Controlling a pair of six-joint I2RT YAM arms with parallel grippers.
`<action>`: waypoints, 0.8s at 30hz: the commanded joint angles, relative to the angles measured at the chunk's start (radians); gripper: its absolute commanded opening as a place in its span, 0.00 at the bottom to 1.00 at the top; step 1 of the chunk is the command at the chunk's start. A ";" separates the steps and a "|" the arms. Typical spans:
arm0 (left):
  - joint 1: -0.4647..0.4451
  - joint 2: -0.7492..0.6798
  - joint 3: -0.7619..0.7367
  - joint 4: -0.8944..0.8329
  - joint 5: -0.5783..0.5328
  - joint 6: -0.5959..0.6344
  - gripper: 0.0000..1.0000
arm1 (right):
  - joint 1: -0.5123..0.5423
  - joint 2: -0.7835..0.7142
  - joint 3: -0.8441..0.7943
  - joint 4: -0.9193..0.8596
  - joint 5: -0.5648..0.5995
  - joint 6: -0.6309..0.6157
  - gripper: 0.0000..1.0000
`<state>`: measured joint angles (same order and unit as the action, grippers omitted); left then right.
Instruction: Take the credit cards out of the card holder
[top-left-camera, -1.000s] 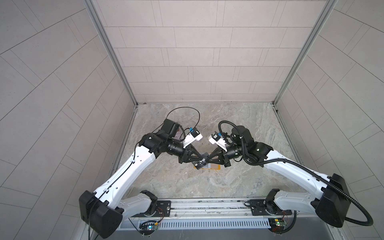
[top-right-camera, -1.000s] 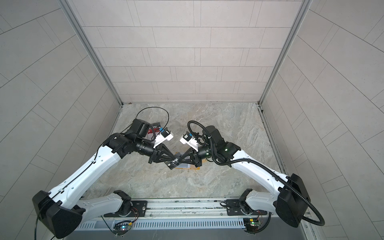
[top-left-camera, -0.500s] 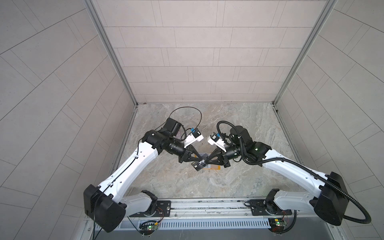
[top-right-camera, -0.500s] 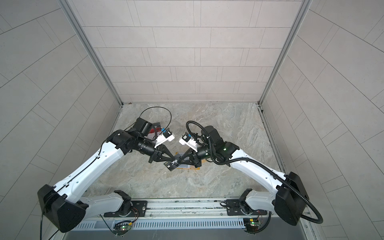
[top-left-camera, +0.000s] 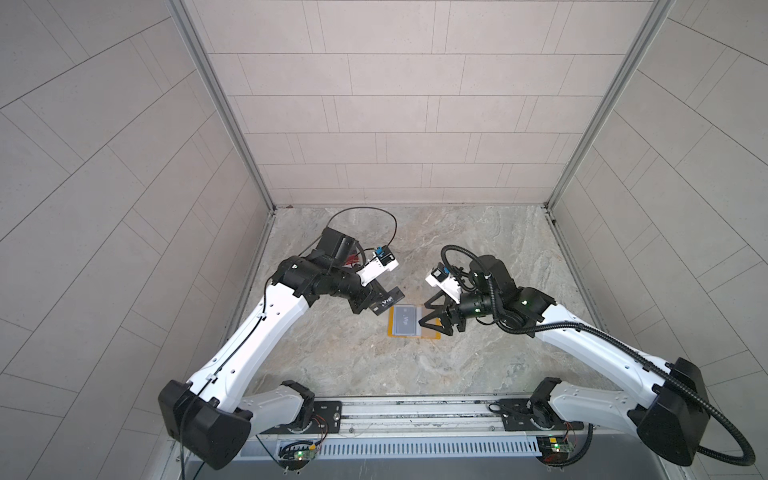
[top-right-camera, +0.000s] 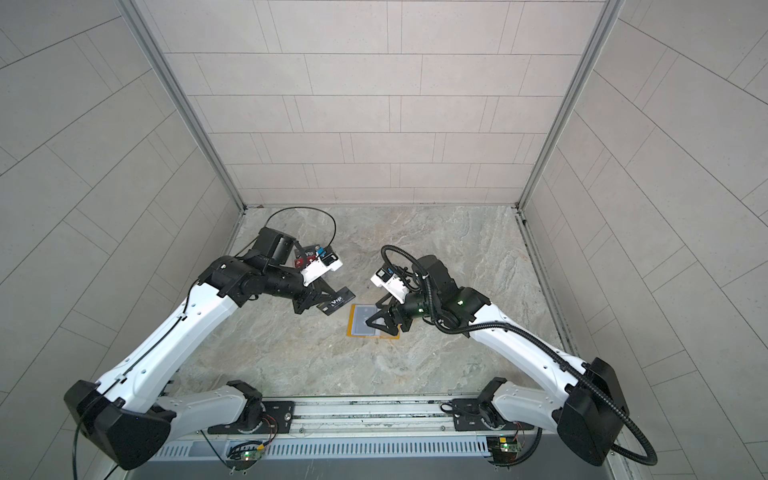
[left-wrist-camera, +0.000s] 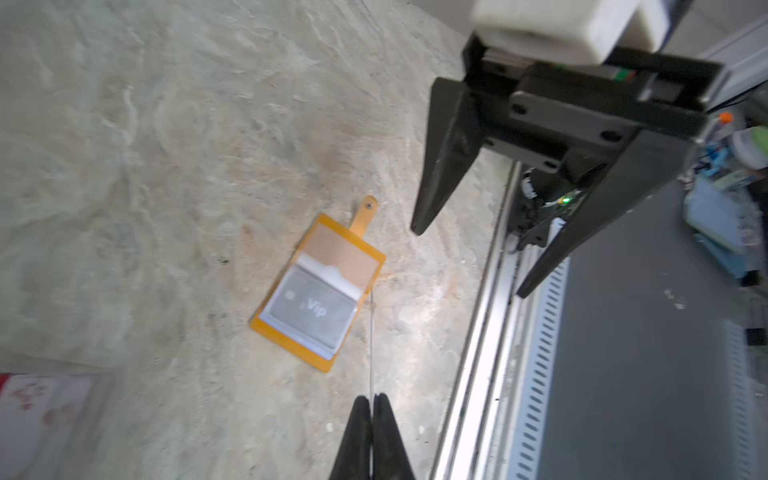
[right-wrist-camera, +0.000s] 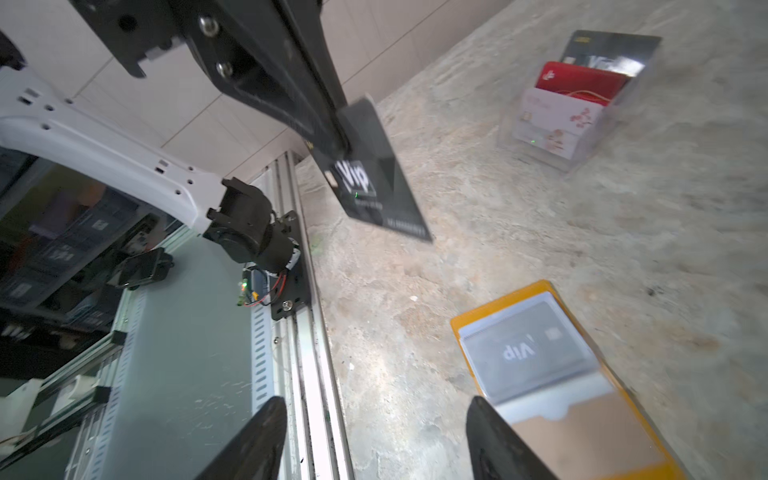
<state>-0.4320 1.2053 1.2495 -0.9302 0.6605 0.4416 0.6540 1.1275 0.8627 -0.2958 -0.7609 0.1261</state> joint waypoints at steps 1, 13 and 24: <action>0.050 0.008 0.032 -0.009 -0.156 0.143 0.00 | -0.002 -0.050 -0.030 -0.023 0.178 -0.036 0.74; 0.208 0.133 0.145 0.026 -0.282 0.457 0.00 | -0.002 -0.084 -0.076 -0.023 0.313 -0.016 0.77; 0.311 0.385 0.338 -0.037 -0.306 0.730 0.00 | -0.002 -0.105 -0.094 -0.037 0.332 -0.002 0.77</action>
<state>-0.1295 1.5349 1.5356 -0.9386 0.3874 1.0740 0.6533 1.0504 0.7780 -0.3183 -0.4511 0.1307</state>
